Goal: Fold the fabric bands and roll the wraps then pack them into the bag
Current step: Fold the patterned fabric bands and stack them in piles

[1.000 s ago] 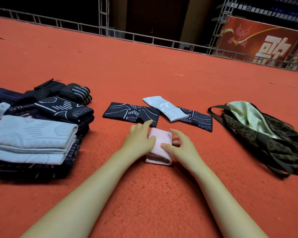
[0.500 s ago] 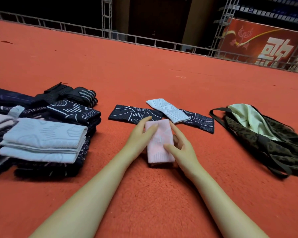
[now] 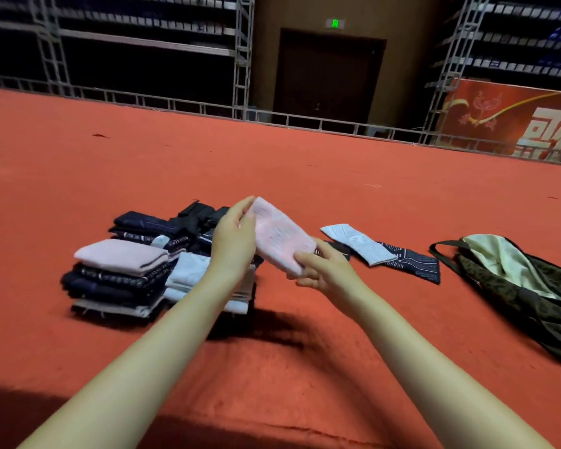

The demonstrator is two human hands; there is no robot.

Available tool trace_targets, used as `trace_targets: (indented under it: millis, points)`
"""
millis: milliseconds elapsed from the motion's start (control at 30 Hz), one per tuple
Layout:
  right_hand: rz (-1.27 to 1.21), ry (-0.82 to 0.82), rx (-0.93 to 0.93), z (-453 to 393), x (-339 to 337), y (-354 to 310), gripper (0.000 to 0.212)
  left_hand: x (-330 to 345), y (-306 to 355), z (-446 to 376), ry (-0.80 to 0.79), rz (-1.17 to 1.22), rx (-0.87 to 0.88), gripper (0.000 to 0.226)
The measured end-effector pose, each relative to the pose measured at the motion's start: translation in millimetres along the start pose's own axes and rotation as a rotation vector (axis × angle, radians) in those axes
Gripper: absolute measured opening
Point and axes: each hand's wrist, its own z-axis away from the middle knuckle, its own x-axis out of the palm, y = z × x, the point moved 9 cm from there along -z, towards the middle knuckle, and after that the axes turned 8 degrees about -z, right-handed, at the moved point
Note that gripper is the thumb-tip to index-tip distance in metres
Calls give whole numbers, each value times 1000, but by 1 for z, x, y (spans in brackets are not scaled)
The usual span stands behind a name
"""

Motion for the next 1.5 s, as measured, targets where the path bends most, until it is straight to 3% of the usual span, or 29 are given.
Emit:
trace_targets:
  millis: [133, 267, 333, 400, 500, 567, 733, 867, 967, 1133, 1333, 1500]
  points:
    - [-13, 111, -4, -17, 45, 2, 44, -57, -8, -2, 44, -358, 34, 52]
    - [349, 176, -72, -30, 65, 23, 44, -66, -41, 18, -68, -859, 135, 43]
    - [496, 172, -84, -28, 68, 38, 44, -58, -62, 30, -161, -1068, 165, 58]
    - [488, 171, -81, -23, 66, 46, 44, -57, -65, 32, -154, -1083, 216, 60]
    - [456, 124, -91, -22, 58, 49, 42, -52, -48, 24, -167, -1102, 296, 35]
    - [460, 131, -102, -19, 44, 48, 37, -43, -37, 19, -192, -1143, 355, 34]
    - [458, 267, -16, -17, -34, 59, 31, -8, -12, 19, -260, -1129, 382, 27]
    - [487, 400, 86, -7, -106, 78, 28, 44, 8, 29, -305, -1014, 407, 25]
    - [529, 458, 52, -3, -135, 79, 26, 91, 12, 35, -340, -881, 435, 24]
    - [802, 395, -67, -18, -140, 72, 28, 153, -32, 33, -386, -749, 312, 27]
    - [1015, 356, -92, -60, -154, 84, 44, 164, -122, 0, -298, -848, 62, 32]
    - [1189, 335, -142, -101, -162, 82, 50, 172, -147, -16, -297, -939, 49, 34]
